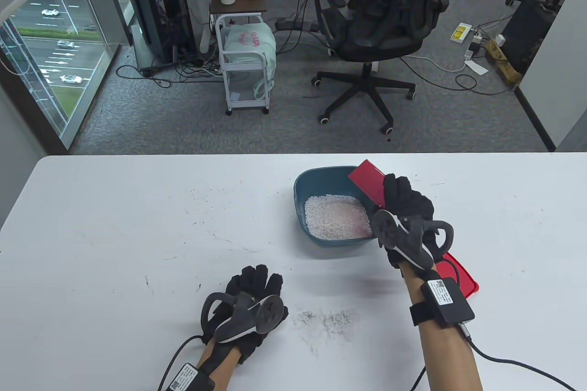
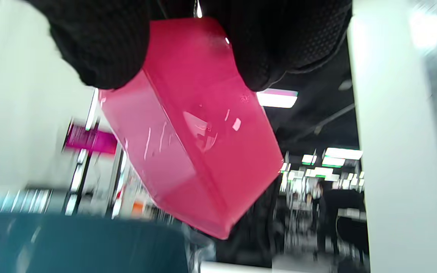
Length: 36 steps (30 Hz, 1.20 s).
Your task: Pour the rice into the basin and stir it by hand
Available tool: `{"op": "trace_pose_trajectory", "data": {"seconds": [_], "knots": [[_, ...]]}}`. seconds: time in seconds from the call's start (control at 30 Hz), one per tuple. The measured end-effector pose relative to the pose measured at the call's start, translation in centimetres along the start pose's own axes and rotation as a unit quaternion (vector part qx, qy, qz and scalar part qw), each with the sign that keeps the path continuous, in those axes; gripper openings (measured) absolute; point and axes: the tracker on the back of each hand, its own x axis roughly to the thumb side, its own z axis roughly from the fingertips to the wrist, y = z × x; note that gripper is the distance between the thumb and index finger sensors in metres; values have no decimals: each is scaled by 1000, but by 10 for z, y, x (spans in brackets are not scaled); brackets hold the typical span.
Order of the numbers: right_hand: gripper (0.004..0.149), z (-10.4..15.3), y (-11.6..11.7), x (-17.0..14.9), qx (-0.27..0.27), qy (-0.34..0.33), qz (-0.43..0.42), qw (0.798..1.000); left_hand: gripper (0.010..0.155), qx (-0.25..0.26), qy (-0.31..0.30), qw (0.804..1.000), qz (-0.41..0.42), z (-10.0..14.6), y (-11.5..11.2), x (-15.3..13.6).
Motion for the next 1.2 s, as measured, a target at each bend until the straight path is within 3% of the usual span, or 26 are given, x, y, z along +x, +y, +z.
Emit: {"op": "trace_pose_trajectory", "data": {"seconds": [0.03,0.1,0.13,0.2,0.27,0.3,0.37,0.43,0.47,0.63,0.73,0.77,0.87,0.97,1.2], "knots": [[81,-2,3,0,16,1,-4,1000,78,0,0,1000,-1,0,0,0],[83,-5,8,2,132,-10,43,990,78,0,0,1000,-1,0,0,0],[82,1,2,1,50,-23,26,998,78,-1,-1,1000,-1,0,0,0],[80,3,-2,-3,-2,7,1,1000,78,0,-1,1000,-1,0,0,1],[82,-1,6,-3,81,-1,26,996,78,-1,-1,1000,-2,0,0,1],[85,2,7,-3,90,-28,53,994,78,-2,-1,1000,-2,0,0,1],[83,6,1,-6,16,-28,62,998,78,-2,-2,1000,-2,1,0,1],[82,4,-3,-20,19,13,-14,1000,78,-1,-2,1000,-4,1,0,1],[81,1,-2,-31,46,42,-69,996,78,-1,-2,1000,-4,1,0,1],[78,1,9,-87,101,190,-265,940,78,-2,-1,1000,-4,1,0,1],[74,7,21,-118,124,278,-373,876,78,-5,0,1000,-4,1,0,1],[72,10,25,-128,137,325,-379,855,78,-7,1,1000,-4,1,0,1],[73,16,34,-145,183,402,-331,834,78,-10,2,1000,-3,1,0,1],[73,19,46,-155,221,426,-298,825,78,-8,1,1000,-2,1,1,2],[71,26,75,-154,281,465,-345,766,79,-11,-2,1000,-9,1,1,5]]}}
